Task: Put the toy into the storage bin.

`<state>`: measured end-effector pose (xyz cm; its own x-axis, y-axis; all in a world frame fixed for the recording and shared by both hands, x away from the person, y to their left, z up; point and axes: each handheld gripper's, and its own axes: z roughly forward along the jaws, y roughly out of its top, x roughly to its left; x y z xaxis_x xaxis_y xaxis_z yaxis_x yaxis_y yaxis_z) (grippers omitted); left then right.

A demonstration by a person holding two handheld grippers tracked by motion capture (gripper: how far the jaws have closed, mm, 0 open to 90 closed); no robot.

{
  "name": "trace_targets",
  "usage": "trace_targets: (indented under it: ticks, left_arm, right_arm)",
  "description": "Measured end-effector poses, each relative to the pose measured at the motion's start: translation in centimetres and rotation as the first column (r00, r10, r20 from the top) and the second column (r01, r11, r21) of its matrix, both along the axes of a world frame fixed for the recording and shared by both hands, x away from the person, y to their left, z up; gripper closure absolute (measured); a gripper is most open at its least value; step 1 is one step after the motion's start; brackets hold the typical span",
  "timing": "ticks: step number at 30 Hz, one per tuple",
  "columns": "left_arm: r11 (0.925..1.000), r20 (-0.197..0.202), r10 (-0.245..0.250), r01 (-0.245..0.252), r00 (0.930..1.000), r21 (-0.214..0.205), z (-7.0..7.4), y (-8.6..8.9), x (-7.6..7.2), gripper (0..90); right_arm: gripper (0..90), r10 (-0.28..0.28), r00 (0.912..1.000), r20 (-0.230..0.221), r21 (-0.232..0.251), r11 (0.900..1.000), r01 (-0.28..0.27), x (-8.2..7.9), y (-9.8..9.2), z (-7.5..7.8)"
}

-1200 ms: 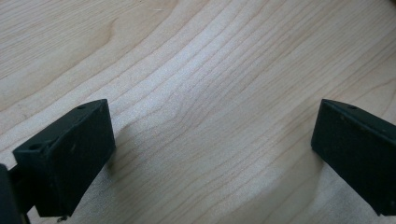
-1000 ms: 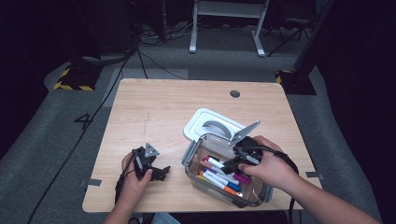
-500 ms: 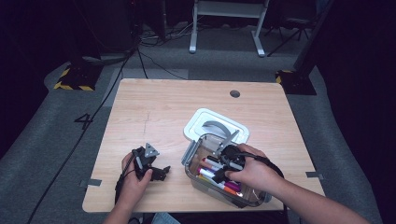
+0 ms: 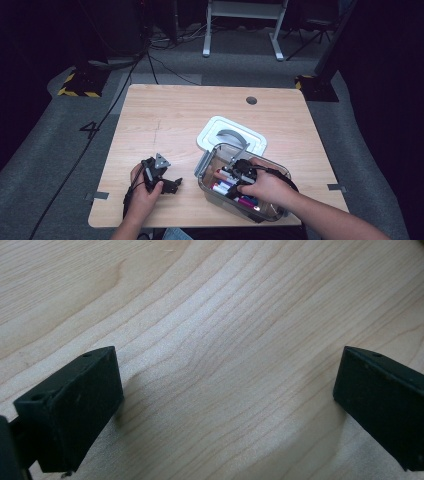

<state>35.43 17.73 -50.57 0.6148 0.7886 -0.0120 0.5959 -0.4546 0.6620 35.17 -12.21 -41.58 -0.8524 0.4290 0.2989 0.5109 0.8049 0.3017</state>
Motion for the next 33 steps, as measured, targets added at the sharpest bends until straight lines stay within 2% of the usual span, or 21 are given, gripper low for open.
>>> trace_targets:
  ticks: [13, 14, 15, 16, 19, 22, 24, 27, 33]
  left_arm:
    - [1.0, 0.0, 0.0, 0.0, 1.0, 0.0, 0.0, 0.0, 0.0, 0.0]
    - [1.0, 0.0, 0.0, 0.0, 1.0, 0.0, 0.0, 0.0, 0.0, 0.0]
    - [1.0, 0.0, 0.0, 0.0, 1.0, 0.0, 0.0, 0.0, 0.0, 0.0]
    - [1.0, 0.0, 0.0, 0.0, 1.0, 0.0, 0.0, 0.0, 0.0, 0.0]
    - [1.0, 0.0, 0.0, 0.0, 1.0, 0.0, 0.0, 0.0, 0.0, 0.0]
    - [1.0, 0.0, 0.0, 0.0, 1.0, 0.0, 0.0, 0.0, 0.0, 0.0]
    - [1.0, -0.001, 0.0, 0.0, 1.0, -0.001, 0.0, 0.0, 0.0, 0.0]
    - [1.0, -0.001, -0.004, 0.004, 1.0, -0.001, 0.0, 0.0, 0.1, 0.0]
    - [1.0, 0.003, -0.004, 0.004, 1.0, 0.003, 0.0, 0.0, 0.2, 0.0]
  right_arm:
    - [76.6, 0.021, 0.9985, -0.051, 0.002, 0.9998, -0.021, -0.1, 0.2, -1.2]
    - [74.5, 0.022, 0.9983, -0.055, 0.005, 0.9998, -0.021, -0.1, 0.2, -1.3]
    - [67.3, 0.018, 0.9985, -0.052, 0.018, 0.9997, -0.017, -0.1, 0.2, -1.4]
    - [61.7, 0.003, 0.9991, -0.043, 0.031, 0.9995, -0.002, -0.1, 0.2, -1.4]
    - [59.2, -0.005, 1.0, 0.002, 0.065, 0.9979, 0.005, 0.2, -0.1, -0.9]
    - [56.8, -0.025, 0.9978, 0.061, 0.095, 0.9953, 0.019, 0.5, -0.6, 0.3]
    - [56.5, -0.037, 0.9964, 0.077, 0.11, 0.9935, 0.028, 0.6, -0.9, 1.0]
    - [55.2, -0.049, 0.9912, 0.123, 0.136, 0.9902, 0.032, 0.7, -1.4, 2.2]
    - [53.6, -0.076, 0.9802, 0.183, 0.173, 0.9839, 0.044, 0.6, -2.4, 4.4]
